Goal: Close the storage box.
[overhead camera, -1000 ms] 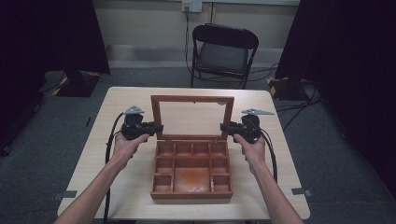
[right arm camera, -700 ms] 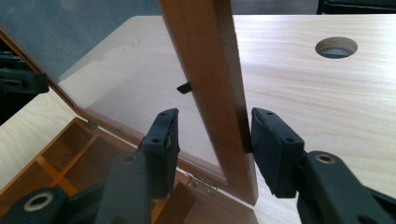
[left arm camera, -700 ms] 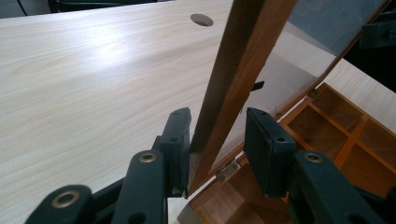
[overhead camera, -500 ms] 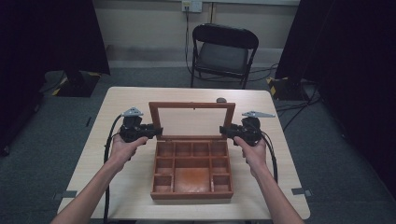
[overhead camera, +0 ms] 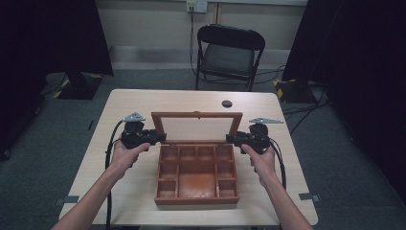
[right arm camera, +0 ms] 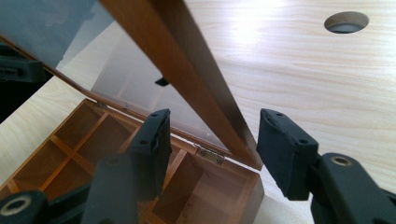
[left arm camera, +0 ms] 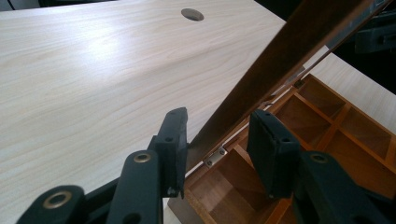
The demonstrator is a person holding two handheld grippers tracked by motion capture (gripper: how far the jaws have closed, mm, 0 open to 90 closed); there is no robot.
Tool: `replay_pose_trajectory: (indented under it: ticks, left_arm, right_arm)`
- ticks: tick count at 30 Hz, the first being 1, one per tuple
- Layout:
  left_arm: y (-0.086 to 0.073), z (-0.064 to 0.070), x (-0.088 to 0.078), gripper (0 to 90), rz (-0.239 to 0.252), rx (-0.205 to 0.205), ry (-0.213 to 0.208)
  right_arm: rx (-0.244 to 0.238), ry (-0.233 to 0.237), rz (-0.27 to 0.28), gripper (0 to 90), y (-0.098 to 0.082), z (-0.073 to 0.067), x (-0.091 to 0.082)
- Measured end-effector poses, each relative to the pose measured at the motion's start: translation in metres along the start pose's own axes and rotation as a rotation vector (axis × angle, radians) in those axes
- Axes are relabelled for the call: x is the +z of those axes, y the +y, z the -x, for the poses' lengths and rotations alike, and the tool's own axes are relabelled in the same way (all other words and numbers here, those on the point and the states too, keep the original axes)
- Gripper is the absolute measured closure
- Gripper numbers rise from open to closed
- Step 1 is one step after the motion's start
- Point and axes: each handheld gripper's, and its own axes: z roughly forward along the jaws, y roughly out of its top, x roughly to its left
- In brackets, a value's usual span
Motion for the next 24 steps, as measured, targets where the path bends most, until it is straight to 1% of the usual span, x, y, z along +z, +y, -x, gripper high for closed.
replay_pose_trajectory:
  ticks: [2,4,5,6,7,9,11,13,16,18,20,24]
  left_arm:
    - [-0.001,0.001,0.0,57.8,0.007,-0.007,-0.001]
    - [-0.002,0.002,-0.001,57.6,0.004,-0.011,0.0]
    - [-0.002,0.001,-0.001,56.9,0.0,-0.017,0.0]
    - [-0.003,0.002,-0.001,56.1,-0.001,-0.026,-0.002]
    - [-0.003,0.002,-0.002,55.7,-0.002,-0.027,-0.005]
    - [-0.004,0.003,-0.003,55.4,-0.004,-0.016,-0.002]
    - [-0.005,0.004,-0.003,54.7,-0.005,-0.028,-0.003]
    - [-0.006,0.006,-0.003,52.0,0.0,-0.035,-0.005]
    - [-0.008,0.009,-0.002,49.2,-0.008,-0.015,-0.012]
    - [-0.009,0.01,-0.001,48.1,-0.009,-0.015,-0.007]
    - [-0.01,0.01,-0.001,47.6,-0.013,-0.012,-0.007]
    - [-0.009,0.01,-0.001,48.1,-0.019,-0.009,-0.006]
  right_arm:
    - [-0.001,0.008,0.003,44.6,0.0,-0.001,-0.001]
    - [-0.014,0.005,-0.009,45.8,-0.002,-0.003,-0.001]
    - [-0.026,0.006,-0.017,44.6,-0.002,-0.003,-0.001]
    - [-0.03,0.006,-0.026,43.1,-0.004,-0.004,-0.001]
    - [-0.032,0.007,-0.027,42.8,-0.005,-0.005,0.0]
    - [-0.026,0.011,-0.025,44.3,-0.006,-0.004,-0.001]
    - [-0.012,0.017,-0.013,45.3,-0.006,-0.003,-0.001]
    - [-0.012,0.016,-0.009,44.8,-0.006,-0.003,-0.001]
    - [-0.023,0.009,-0.011,44.7,-0.006,-0.005,-0.001]
    - [-0.014,0.008,-0.017,45.3,-0.008,-0.006,-0.002]
    - [-0.019,0.001,-0.011,46.3,-0.01,-0.007,-0.002]
    - [-0.016,-0.016,-0.017,45.9,-0.016,-0.008,-0.002]
